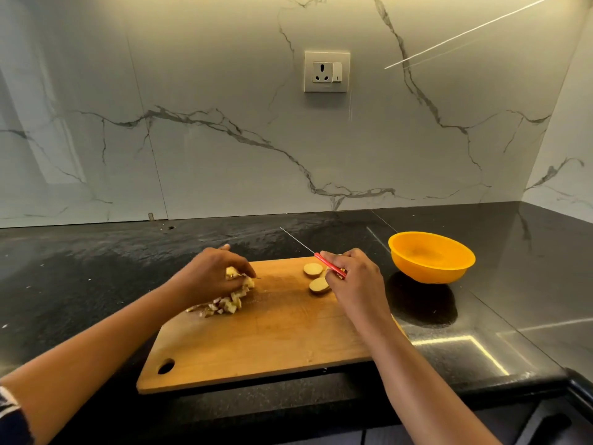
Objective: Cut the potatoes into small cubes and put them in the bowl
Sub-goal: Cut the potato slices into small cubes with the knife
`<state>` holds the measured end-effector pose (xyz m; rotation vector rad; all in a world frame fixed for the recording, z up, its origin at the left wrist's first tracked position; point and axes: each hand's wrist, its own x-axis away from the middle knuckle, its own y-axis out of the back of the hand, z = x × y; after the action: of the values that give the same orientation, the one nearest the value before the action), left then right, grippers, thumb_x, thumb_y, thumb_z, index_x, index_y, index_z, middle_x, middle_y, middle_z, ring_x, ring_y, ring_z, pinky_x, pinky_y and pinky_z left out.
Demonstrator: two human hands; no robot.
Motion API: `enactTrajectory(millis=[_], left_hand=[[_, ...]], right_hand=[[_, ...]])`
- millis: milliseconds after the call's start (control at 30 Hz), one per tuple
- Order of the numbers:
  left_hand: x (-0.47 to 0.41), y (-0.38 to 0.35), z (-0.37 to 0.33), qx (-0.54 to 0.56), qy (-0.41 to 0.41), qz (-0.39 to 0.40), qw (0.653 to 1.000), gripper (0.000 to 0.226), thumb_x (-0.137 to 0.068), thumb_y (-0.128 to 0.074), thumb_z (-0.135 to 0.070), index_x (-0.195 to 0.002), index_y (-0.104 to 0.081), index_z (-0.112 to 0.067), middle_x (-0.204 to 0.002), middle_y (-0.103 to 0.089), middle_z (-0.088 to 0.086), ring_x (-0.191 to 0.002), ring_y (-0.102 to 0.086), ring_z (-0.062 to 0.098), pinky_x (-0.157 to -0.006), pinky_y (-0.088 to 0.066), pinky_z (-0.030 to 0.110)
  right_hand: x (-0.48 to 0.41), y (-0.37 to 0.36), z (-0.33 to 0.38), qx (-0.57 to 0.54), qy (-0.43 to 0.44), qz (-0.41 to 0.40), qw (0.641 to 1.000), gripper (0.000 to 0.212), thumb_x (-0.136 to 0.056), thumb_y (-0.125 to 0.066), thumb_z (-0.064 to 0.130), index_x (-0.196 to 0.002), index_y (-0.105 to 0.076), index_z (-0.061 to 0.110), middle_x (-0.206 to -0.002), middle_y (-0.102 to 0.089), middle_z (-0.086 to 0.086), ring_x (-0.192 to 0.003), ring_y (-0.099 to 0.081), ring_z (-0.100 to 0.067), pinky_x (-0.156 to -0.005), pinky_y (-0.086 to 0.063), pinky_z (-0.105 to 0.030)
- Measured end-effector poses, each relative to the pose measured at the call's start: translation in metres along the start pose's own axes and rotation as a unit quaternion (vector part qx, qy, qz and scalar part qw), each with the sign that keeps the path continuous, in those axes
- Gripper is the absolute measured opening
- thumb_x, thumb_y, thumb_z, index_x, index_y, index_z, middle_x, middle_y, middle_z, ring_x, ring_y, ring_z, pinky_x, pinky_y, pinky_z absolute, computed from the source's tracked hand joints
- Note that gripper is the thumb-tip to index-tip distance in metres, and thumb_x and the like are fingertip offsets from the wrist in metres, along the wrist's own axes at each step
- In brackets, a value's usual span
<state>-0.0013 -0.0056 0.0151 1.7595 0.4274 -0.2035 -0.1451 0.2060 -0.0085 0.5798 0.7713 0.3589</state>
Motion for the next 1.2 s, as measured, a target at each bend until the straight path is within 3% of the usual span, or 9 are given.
enactTrajectory(millis=[100, 200, 267, 333, 467, 667, 867, 1033, 1200], left_hand=[[0.009, 0.011, 0.004, 0.045, 0.038, -0.041, 0.997, 0.025, -0.086, -0.065, -0.011, -0.09, -0.064, -0.036, -0.092, -0.066, -0.015, -0.078, -0.063, -0.003, -0.104, -0.04, 0.028], [0.011, 0.009, 0.0, 0.06, 0.044, -0.05, 0.996, 0.016, -0.087, -0.064, -0.023, -0.099, -0.065, -0.034, -0.105, -0.066, -0.008, -0.096, -0.059, 0.0, -0.095, -0.048, 0.028], [0.009, 0.0, -0.01, 0.025, 0.023, 0.005, 0.999, 0.032, -0.086, -0.054, -0.047, -0.114, -0.062, -0.033, -0.119, -0.061, -0.01, -0.109, -0.052, 0.001, -0.105, -0.041, 0.033], [0.006, -0.012, -0.018, -0.089, -0.03, 0.088, 0.992, 0.061, -0.082, -0.028, -0.069, -0.126, -0.055, -0.036, -0.132, -0.053, -0.017, -0.122, -0.043, -0.002, -0.116, -0.016, 0.037], [0.013, -0.019, 0.004, -0.234, -0.085, 0.024, 0.968, 0.063, -0.09, -0.013, -0.063, -0.123, -0.058, -0.036, -0.131, -0.056, -0.013, -0.126, -0.05, 0.009, -0.112, -0.006, 0.048], [0.023, -0.011, 0.006, -0.106, -0.058, -0.044, 0.992, 0.072, -0.087, -0.011, -0.074, -0.132, -0.047, -0.03, -0.138, -0.041, -0.016, -0.134, -0.036, 0.009, -0.115, -0.003, 0.05], [0.009, -0.015, -0.004, -0.319, -0.059, 0.141, 0.935, 0.102, -0.06, 0.042, -0.068, -0.147, -0.002, -0.035, -0.154, -0.002, -0.018, -0.136, 0.017, 0.005, -0.102, 0.035, 0.043], [0.011, -0.008, -0.001, -0.286, -0.019, 0.062, 0.956, 0.089, -0.068, 0.034, -0.07, -0.142, 0.001, -0.032, -0.154, -0.007, -0.014, -0.138, 0.009, 0.004, -0.105, 0.033, 0.04], [0.042, 0.005, 0.009, -0.185, -0.082, -0.006, 0.979, 0.054, -0.098, -0.006, -0.055, -0.145, -0.021, -0.034, -0.153, -0.022, -0.011, -0.144, -0.008, 0.012, -0.115, 0.014, 0.039]], right_hand=[[0.001, 0.0, -0.001, -0.005, -0.002, -0.002, 1.0, 0.038, -0.091, -0.061, 0.02, -0.129, -0.058, 0.024, -0.094, -0.048, 0.007, -0.082, -0.047, -0.005, -0.056, -0.031, -0.011], [0.0, 0.0, -0.001, -0.004, -0.005, 0.004, 1.0, 0.038, -0.091, -0.061, 0.021, -0.129, -0.058, 0.024, -0.097, -0.048, 0.007, -0.085, -0.047, -0.005, -0.057, -0.032, -0.01], [0.0, 0.0, -0.001, -0.001, -0.007, 0.005, 1.0, 0.038, -0.091, -0.061, 0.021, -0.129, -0.058, 0.024, -0.098, -0.048, 0.007, -0.087, -0.047, -0.005, -0.058, -0.033, -0.009], [0.001, 0.0, -0.002, 0.002, -0.01, 0.006, 1.0, 0.038, -0.091, -0.061, 0.021, -0.129, -0.058, 0.024, -0.1, -0.05, 0.006, -0.088, -0.046, -0.004, -0.059, -0.033, -0.009], [0.002, 0.002, -0.004, 0.002, -0.013, 0.002, 1.0, 0.038, -0.091, -0.061, 0.02, -0.129, -0.058, 0.024, -0.101, -0.051, 0.006, -0.089, -0.045, -0.003, -0.06, -0.033, -0.008], [0.001, 0.001, -0.005, -0.002, -0.023, -0.002, 1.0, 0.039, -0.091, -0.062, 0.021, -0.129, -0.057, 0.024, -0.099, -0.05, 0.006, -0.089, -0.046, -0.004, -0.06, -0.033, -0.008], [0.001, 0.002, -0.006, -0.001, -0.039, -0.005, 0.999, 0.04, -0.091, -0.062, 0.022, -0.13, -0.057, 0.024, -0.107, -0.055, 0.001, -0.091, -0.045, -0.004, -0.061, -0.032, -0.009], [0.002, 0.002, -0.006, -0.003, -0.04, -0.004, 0.999, 0.039, -0.091, -0.061, 0.021, -0.13, -0.057, 0.025, -0.104, -0.052, 0.004, -0.091, -0.044, -0.004, -0.06, -0.032, -0.007], [0.002, 0.003, -0.006, -0.004, -0.035, -0.004, 0.999, 0.039, -0.091, -0.061, 0.021, -0.13, -0.057, 0.025, -0.101, -0.049, 0.007, -0.09, -0.044, -0.003, -0.061, -0.032, -0.009]])
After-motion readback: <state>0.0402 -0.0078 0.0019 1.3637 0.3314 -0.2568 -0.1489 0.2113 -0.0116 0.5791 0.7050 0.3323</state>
